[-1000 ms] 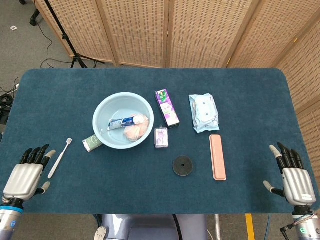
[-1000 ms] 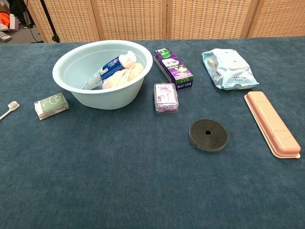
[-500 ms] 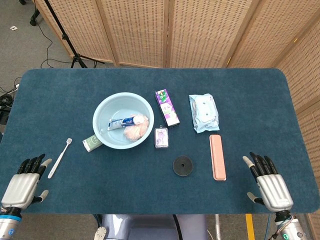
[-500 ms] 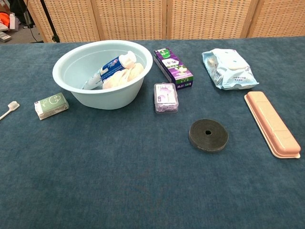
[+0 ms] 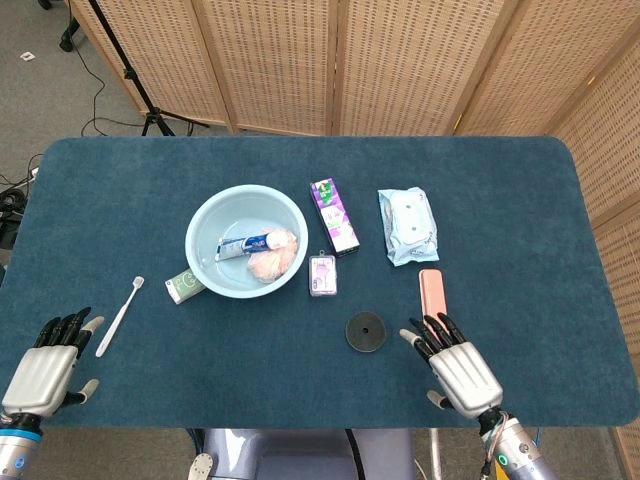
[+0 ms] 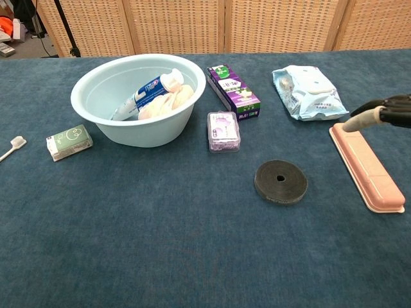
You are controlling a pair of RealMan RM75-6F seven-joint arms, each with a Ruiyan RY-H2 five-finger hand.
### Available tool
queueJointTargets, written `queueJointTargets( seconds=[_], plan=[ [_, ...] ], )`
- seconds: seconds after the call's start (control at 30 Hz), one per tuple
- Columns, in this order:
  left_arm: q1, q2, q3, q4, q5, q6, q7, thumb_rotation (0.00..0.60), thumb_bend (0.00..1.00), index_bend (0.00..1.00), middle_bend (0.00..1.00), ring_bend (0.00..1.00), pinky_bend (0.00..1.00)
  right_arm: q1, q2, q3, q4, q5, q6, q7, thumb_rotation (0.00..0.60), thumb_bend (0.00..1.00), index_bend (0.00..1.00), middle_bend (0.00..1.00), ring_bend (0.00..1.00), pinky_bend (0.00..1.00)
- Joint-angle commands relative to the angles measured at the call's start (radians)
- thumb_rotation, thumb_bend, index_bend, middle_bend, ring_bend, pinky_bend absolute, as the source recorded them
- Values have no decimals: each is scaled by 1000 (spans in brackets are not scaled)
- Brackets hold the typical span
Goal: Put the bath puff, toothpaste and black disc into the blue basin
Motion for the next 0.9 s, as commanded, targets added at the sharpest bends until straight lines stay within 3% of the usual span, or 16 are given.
queueJointTargets(
  seconds=[0.03,0.43,0.57,0.7,0.9],
  plan=[
    [1,-1,-3,3,-2,-6,-3,600,262,0,0,0,0,41,-50,29,-5,63,-44,-44,600,156,147,90,42,0],
    [-1,-9,-17,20,-23,-40,-22,600,263,0,0,0,0,143,-155,76,40,292,-115,-154,600,197,113,40,59,0],
    [0,-12,-21,22,-18,-45,-32,600,263,0,0,0,0,154,-162,74,54,340,-107,-156,600,212,52,106,129,1],
    [2,-13,-23,24,-15,-49,-42,600,263,0,0,0,0,146,-185,69,87,277,-58,-118,600,234,53,165,202,24],
    [4,-18,-26,26,-11,-55,-44,600,263,0,0,0,0,127,-201,57,144,145,18,-26,600,234,53,57,61,24]
  ],
)
